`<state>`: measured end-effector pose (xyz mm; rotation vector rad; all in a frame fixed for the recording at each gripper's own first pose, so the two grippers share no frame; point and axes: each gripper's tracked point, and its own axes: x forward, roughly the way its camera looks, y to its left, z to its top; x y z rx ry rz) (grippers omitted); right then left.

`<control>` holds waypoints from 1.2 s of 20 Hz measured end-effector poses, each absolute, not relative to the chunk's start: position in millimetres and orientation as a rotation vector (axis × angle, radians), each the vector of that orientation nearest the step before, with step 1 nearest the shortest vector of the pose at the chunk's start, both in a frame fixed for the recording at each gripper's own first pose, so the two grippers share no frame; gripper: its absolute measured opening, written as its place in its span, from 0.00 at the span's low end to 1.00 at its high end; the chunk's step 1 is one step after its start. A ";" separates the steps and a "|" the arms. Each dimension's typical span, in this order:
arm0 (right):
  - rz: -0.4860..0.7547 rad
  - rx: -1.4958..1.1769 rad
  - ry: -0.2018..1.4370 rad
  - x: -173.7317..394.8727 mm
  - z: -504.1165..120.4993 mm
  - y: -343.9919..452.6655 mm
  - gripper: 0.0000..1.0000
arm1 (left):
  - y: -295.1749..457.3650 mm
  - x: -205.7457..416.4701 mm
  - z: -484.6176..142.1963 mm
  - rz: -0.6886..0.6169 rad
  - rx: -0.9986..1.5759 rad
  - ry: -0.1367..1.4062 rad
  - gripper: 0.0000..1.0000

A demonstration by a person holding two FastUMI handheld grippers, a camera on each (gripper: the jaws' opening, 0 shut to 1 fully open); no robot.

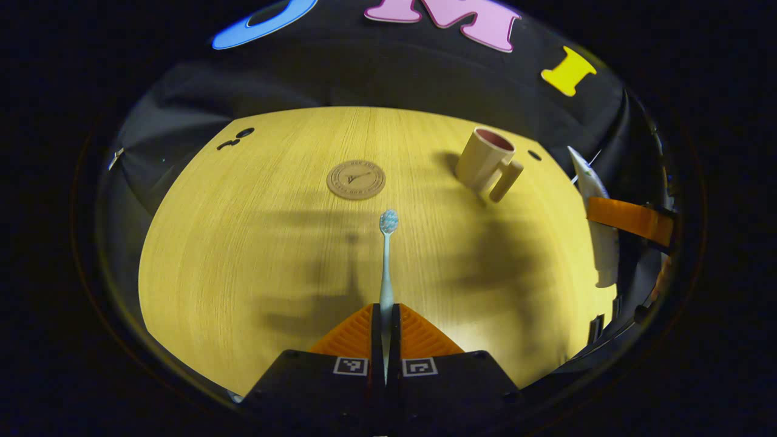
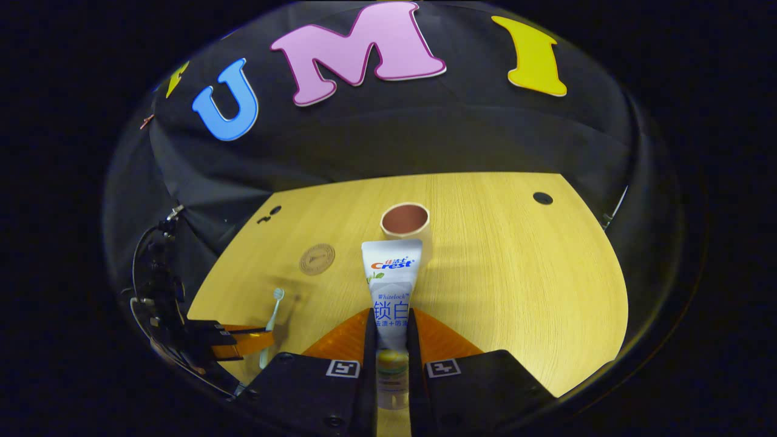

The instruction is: Put the toothbrush and toothpaste on the desktop into the cup, then pick up the cup and place it on the coaster on the desktop.

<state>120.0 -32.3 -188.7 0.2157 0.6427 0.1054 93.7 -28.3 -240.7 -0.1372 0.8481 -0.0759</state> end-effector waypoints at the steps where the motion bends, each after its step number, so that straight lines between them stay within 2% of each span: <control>1: 0.104 0.218 0.607 128.7 -180.2 -33.5 0.25 | -30.0 95.9 -229.7 -0.080 -0.137 0.816 0.07; 13: 0.072 0.216 0.207 237.2 -89.3 -48.7 0.24 | -46.5 100.6 -188.5 -0.117 -0.209 0.614 0.06; 20: 0.062 0.227 0.166 295.3 -122.6 -43.7 0.24 | -48.5 114.1 -172.6 -0.080 -0.220 0.544 0.06; 24: 0.068 0.130 0.098 318.3 -133.3 -42.0 0.24 | -45.5 128.6 -157.3 -0.068 -0.251 0.528 0.07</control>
